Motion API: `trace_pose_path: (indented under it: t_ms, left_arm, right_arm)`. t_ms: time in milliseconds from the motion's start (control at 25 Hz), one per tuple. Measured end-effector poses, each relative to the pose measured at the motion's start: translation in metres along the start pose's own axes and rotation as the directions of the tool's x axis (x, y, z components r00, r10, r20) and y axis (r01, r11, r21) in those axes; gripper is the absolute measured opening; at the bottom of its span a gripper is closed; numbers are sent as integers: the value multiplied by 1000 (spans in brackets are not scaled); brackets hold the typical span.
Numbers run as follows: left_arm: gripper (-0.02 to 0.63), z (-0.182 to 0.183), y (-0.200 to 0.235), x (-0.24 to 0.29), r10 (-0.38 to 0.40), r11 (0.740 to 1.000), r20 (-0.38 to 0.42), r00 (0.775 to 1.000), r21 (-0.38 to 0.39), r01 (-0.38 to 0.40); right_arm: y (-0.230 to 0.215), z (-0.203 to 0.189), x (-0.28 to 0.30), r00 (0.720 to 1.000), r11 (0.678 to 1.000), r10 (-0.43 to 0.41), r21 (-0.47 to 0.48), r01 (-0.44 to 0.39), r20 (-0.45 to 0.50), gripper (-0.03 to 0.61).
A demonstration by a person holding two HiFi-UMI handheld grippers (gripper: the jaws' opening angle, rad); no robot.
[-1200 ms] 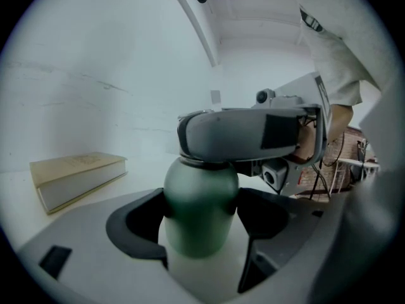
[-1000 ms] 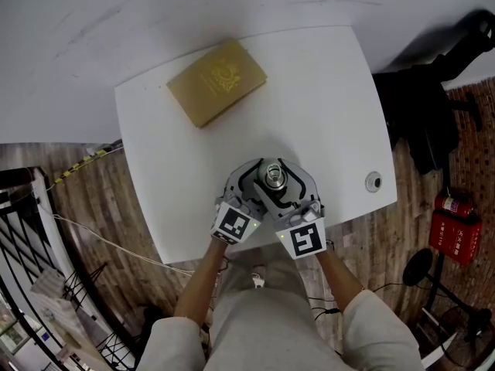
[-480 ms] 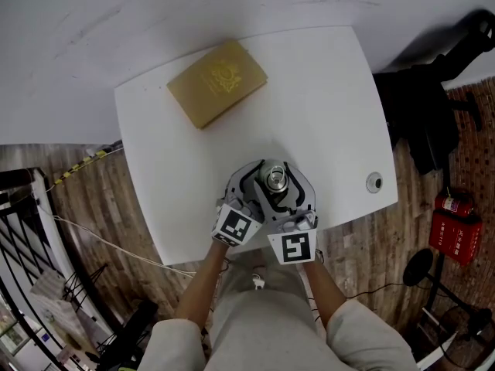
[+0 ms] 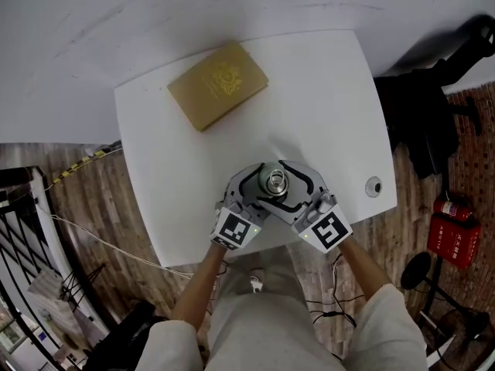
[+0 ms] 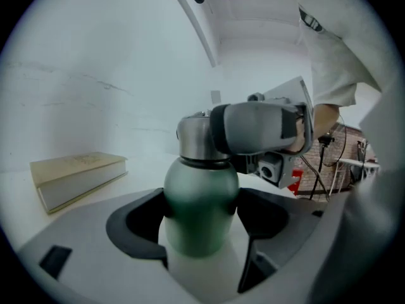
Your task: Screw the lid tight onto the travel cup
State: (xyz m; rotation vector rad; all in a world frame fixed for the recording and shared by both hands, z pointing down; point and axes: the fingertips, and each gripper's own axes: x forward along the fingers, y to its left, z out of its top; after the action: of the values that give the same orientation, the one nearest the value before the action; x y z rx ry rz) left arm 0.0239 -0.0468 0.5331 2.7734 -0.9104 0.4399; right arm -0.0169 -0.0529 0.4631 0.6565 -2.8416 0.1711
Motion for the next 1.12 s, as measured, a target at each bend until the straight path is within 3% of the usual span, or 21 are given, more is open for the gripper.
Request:
trace_pose_path:
  t_ms: [120, 240, 400, 520, 680, 880, 1120]
  left_arm:
    - [345, 0, 1, 0, 0, 1000, 1, 1000, -1, 0]
    - [345, 0, 1, 0, -1, 1000, 0, 1000, 2, 1]
    - [345, 0, 0, 0, -1, 1000, 2, 1000, 0, 1]
    - [345, -2, 1, 0, -2, 1000, 2, 1000, 1, 2]
    - [345, -1, 0, 1, -2, 1000, 1, 1000, 0, 2]
    - [345, -2, 1, 0, -3, 1000, -1, 1000, -2, 3]
    - [345, -2, 1, 1, -3, 1000, -1, 1000, 0, 3]
  right_arm:
    - [4, -2, 8, 990, 989, 133, -54, -135, -47, 347]
    - [7, -4, 12, 974, 972, 213, -87, -220, -82, 342]
    - [10, -4, 13, 954, 951, 281, -102, -292, -109, 310]
    - [12, -6, 13, 952, 950, 288, -95, -298, -105, 273]
    - [9, -8, 11, 975, 973, 210, -85, -216, -76, 270]
    - [1, -7, 13, 999, 998, 30, -57, -32, -41, 270]
    - [-9, -6, 11, 978, 978, -209, -23, 209, -5, 270]
